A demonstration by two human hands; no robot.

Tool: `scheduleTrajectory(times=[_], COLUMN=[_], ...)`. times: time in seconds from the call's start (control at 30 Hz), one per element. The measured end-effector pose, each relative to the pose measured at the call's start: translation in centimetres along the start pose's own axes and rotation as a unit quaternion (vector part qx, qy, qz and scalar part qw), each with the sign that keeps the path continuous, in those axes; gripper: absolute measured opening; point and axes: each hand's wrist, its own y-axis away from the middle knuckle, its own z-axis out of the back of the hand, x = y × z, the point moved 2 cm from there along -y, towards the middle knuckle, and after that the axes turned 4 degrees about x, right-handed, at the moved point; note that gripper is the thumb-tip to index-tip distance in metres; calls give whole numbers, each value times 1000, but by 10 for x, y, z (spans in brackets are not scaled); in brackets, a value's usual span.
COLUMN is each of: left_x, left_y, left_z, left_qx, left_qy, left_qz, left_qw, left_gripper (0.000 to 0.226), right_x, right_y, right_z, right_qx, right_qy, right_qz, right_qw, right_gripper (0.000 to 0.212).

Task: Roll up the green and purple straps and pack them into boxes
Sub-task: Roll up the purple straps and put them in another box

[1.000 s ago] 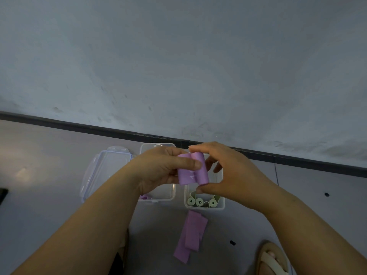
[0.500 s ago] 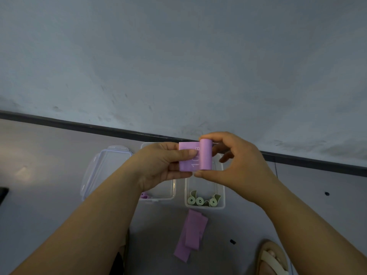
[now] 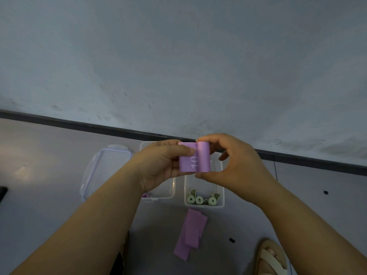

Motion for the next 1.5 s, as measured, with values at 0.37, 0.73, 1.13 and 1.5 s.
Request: scheduleTrajectory(times=[0.37,0.73,1.13,1.5], left_x=[6,4,7,5], left_y=[-2,-1,-3,-2], left_z=[-7,-7,-5,-8], left_qx=[-25,5,-19,8], left_qy=[-64,-27,-45,-32], left_qz=[-8,2,3,4], left_qw=[998,1000,999,999], left_gripper=[45,53,53,43], right_x=[-1,1,0,0], right_y=[-1,-1,-3,0], right_z=[-6,-2,-7,-6], right_qx=[15,17,33,16], right_qy=[99,54,80,74], right_qz=[12,35,34,39], right_qw=[995,998,996,996], right_gripper=[56,56,64,52])
